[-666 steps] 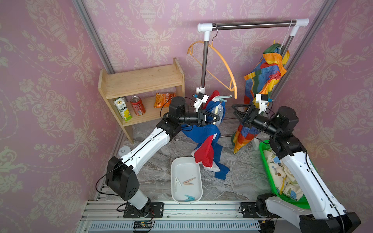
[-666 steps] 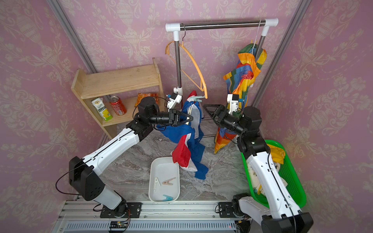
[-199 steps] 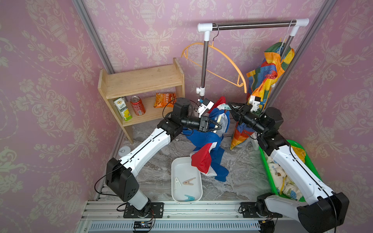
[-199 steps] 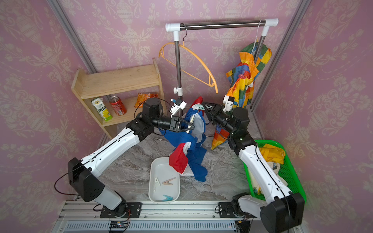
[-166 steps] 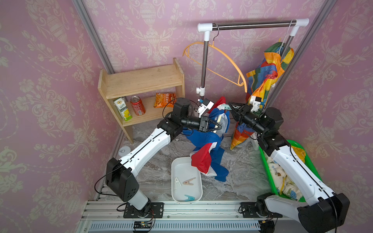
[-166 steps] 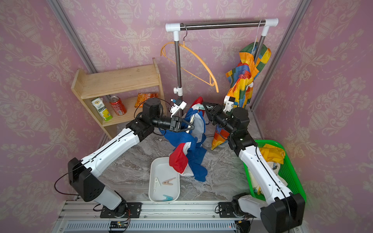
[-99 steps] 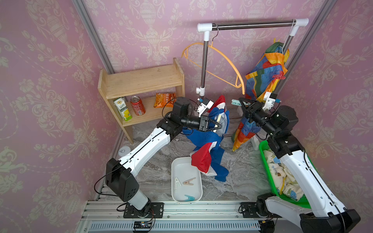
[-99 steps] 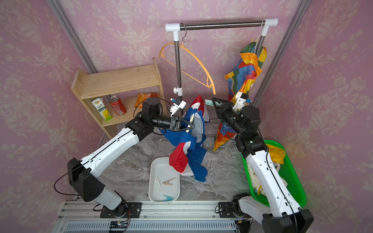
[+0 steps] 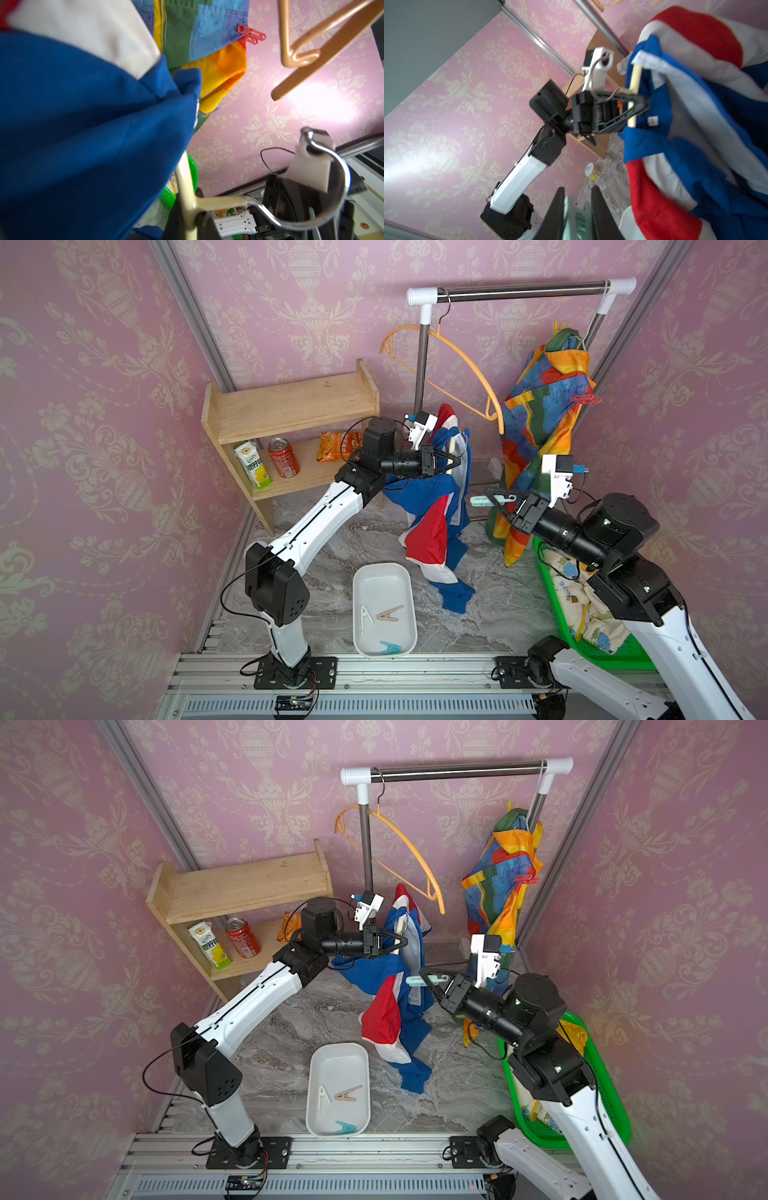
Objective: Remove the clothespins securing jackets to the hanger
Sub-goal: Place the clothespin in the storage box.
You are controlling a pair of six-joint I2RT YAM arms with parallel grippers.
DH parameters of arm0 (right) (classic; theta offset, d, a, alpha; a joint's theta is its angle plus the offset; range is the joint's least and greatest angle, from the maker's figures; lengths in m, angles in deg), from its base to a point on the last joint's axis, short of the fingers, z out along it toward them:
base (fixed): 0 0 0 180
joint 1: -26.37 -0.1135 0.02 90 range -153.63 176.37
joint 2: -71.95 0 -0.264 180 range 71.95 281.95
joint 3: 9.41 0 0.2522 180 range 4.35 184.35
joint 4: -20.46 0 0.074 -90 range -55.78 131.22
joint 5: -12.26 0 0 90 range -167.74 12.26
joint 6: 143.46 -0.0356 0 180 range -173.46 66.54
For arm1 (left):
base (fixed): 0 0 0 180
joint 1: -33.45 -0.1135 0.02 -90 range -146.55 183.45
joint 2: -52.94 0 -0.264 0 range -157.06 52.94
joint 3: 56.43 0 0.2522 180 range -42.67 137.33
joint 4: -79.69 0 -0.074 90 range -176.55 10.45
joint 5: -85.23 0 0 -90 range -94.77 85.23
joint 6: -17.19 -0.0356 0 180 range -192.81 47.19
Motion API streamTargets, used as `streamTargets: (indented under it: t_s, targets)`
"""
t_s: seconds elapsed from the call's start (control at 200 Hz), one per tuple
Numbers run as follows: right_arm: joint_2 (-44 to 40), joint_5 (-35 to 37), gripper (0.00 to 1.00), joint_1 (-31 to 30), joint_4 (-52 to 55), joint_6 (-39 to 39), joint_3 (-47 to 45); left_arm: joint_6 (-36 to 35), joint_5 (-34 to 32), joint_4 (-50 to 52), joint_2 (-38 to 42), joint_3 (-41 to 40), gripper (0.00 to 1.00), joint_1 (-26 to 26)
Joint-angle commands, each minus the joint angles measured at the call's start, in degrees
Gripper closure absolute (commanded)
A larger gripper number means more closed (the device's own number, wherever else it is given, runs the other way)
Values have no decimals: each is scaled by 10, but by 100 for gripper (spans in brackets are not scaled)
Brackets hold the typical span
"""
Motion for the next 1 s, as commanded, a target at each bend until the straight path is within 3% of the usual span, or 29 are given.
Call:
streamTargets:
  t_s: [0.0, 0.13, 0.235, 0.375, 0.52, 0.63, 0.71, 0.765, 0.996]
  targets:
    - [2, 64, 100, -110, 68, 71, -31, 28, -32, -75, -9, 43, 100, -5]
    - [36, 163, 100, -251, 52, 71, -117, 27, -32, -66, -14, 55, 100, -5]
    - [133, 198, 100, -318, 47, 105, -117, 24, -34, -62, -10, 52, 100, -5]
    - [264, 166, 100, -336, 71, 167, -59, 26, -28, -57, -8, 62, 100, -5]
    - [295, 138, 100, -336, 67, 181, -48, 18, -21, -49, 7, 61, 100, -4]
    - [315, 120, 70, -331, 62, 188, -49, 0, -21, -38, 29, 45, 100, -4]
    - [327, 104, 57, -326, 63, 195, -41, -9, -19, -32, 40, 37, 100, -5]
    - [330, 101, 40, -323, 65, 198, -41, -13, -17, -28, 43, 34, 100, -5]
    - [282, 134, 36, -299, 75, 191, -16, -12, -6, -33, 42, 29, 100, -5]
